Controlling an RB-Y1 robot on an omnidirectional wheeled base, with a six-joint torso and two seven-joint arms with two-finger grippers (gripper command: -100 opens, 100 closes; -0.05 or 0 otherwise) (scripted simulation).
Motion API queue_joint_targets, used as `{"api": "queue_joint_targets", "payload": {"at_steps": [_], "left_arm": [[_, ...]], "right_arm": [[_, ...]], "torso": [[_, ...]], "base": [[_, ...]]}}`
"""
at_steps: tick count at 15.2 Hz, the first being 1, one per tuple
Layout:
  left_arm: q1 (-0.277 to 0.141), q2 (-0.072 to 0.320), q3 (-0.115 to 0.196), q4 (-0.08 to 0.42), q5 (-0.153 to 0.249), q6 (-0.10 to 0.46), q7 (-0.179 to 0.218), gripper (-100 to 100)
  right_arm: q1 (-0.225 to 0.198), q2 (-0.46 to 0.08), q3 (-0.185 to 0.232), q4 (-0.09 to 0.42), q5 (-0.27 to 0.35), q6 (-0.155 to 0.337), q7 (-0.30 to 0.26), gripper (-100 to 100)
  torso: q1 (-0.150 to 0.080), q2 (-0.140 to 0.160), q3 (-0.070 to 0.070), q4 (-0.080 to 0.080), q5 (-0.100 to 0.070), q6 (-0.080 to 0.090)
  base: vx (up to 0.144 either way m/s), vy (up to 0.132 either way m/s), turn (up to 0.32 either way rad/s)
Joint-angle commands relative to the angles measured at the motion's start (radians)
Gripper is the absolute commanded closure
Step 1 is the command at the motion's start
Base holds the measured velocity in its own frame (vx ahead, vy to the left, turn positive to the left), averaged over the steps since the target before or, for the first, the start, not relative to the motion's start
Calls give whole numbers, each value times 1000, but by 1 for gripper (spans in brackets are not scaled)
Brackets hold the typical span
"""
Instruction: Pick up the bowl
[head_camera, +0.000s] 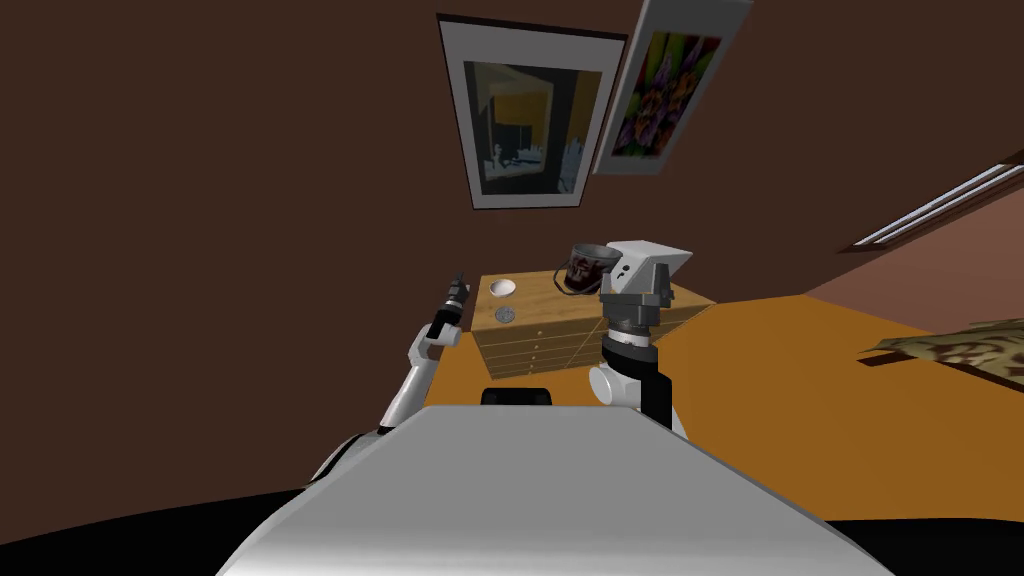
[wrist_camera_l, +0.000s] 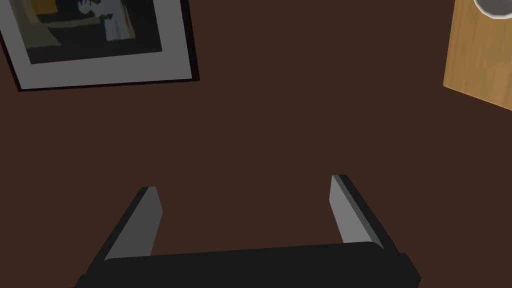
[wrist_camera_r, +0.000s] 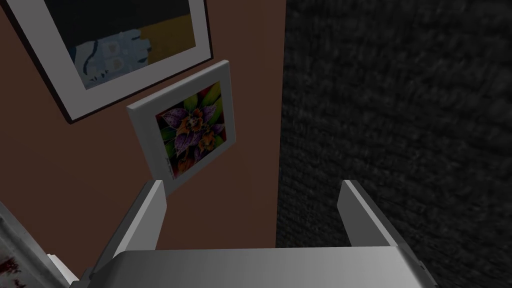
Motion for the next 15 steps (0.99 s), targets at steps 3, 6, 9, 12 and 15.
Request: {"api": "queue_joint_targets", "payload": {"at_steps": [3,6,9,12,15], "left_arm": [[-88,8,5,95,19,82,9,-100],[-140,9,7,153,28,134,13,-100],[-197,9,9,215,38,189,16,-100],[-218,9,9,258,38,201,16,-100],[-275,8,11,324,48,253,20,-100]], "right_arm": [[0,0,0,0,0,0,0,0],[0,0,0,0,0,0,0,0],[0,0,0,0,0,0,0,0],[0,0,0,0,0,0,0,0],[0,0,0,0,0,0,0,0]], "torso": [[0,0,0,0,0,0],[0,0,0,0,0,0],[0,0,0,0,0,0],[0,-1,0,0,0,0],[0,-1,-1,0,0,0]], "base": [[-26,10,-39],[-25,12,-41],[-23,10,-43],[-15,12,-27],[-13,10,-42]]}}
